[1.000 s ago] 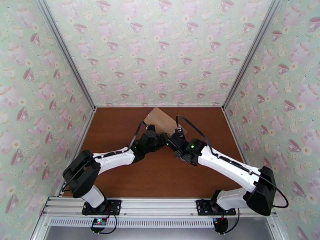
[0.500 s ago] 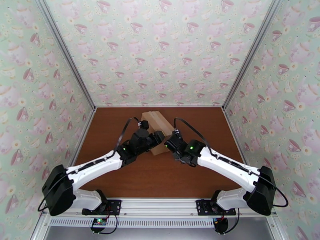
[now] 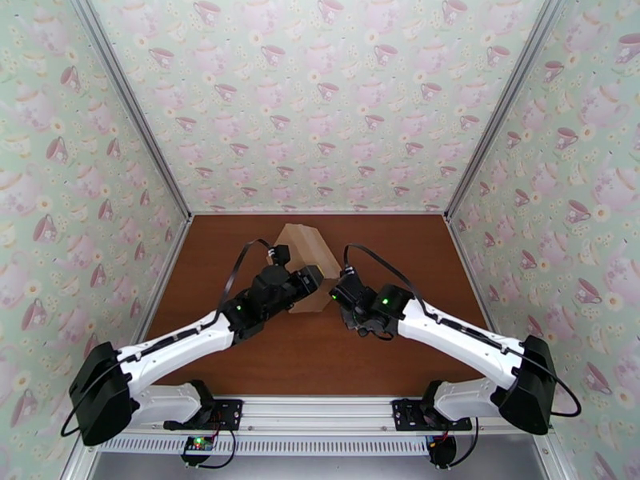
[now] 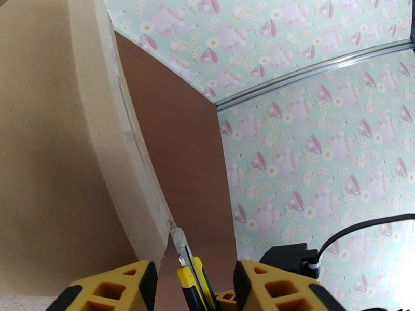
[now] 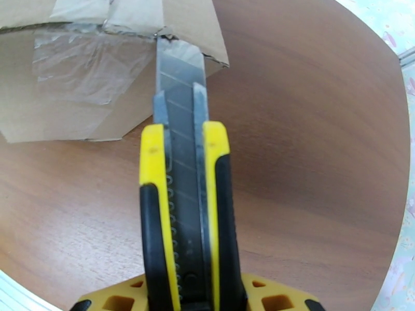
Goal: Unpack the express box
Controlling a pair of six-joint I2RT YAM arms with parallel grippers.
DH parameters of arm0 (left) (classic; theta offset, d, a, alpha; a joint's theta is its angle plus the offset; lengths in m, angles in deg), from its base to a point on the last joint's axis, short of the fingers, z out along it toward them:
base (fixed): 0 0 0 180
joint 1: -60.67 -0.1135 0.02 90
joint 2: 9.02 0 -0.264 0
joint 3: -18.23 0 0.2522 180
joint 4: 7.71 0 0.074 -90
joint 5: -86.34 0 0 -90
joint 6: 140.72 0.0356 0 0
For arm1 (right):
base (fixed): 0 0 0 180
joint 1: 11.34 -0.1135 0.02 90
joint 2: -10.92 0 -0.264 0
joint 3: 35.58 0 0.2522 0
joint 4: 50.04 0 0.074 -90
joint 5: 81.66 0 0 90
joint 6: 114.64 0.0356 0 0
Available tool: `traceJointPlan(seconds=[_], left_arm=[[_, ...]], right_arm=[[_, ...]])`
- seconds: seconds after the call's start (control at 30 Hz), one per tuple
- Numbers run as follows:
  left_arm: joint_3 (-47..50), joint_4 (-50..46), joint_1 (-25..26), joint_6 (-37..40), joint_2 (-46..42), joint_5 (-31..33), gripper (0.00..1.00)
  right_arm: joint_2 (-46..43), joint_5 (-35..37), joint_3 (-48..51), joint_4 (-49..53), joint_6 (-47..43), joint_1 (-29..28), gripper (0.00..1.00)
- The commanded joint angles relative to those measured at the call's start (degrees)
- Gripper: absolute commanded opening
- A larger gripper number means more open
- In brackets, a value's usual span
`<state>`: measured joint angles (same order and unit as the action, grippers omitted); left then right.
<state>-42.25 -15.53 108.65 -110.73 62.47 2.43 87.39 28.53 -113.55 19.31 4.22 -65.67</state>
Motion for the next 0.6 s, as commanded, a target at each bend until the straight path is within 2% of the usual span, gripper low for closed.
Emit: traceJointPlan(seconds=[0.0,0.37,0.57], left_arm=[[3.2,-7.7,0.4,-0.9,-1.4,0.8,0.47],[9.8,-12.9,1.5,-4.2,-8.3,2.8,0.47],[9.8,-12.9,1.8,-3.9,-9.1,3.8,0.47]], right_arm=[[-0.6,-3.8,-1.4,-3.1,-2.3,-0.7,0.00],[0.9,-6.0,-5.2,-3.0,-4.4,-0.8,0.00],[-0.7,-5.1,-4.0,-0.7,-4.2,-1.0,0.00]])
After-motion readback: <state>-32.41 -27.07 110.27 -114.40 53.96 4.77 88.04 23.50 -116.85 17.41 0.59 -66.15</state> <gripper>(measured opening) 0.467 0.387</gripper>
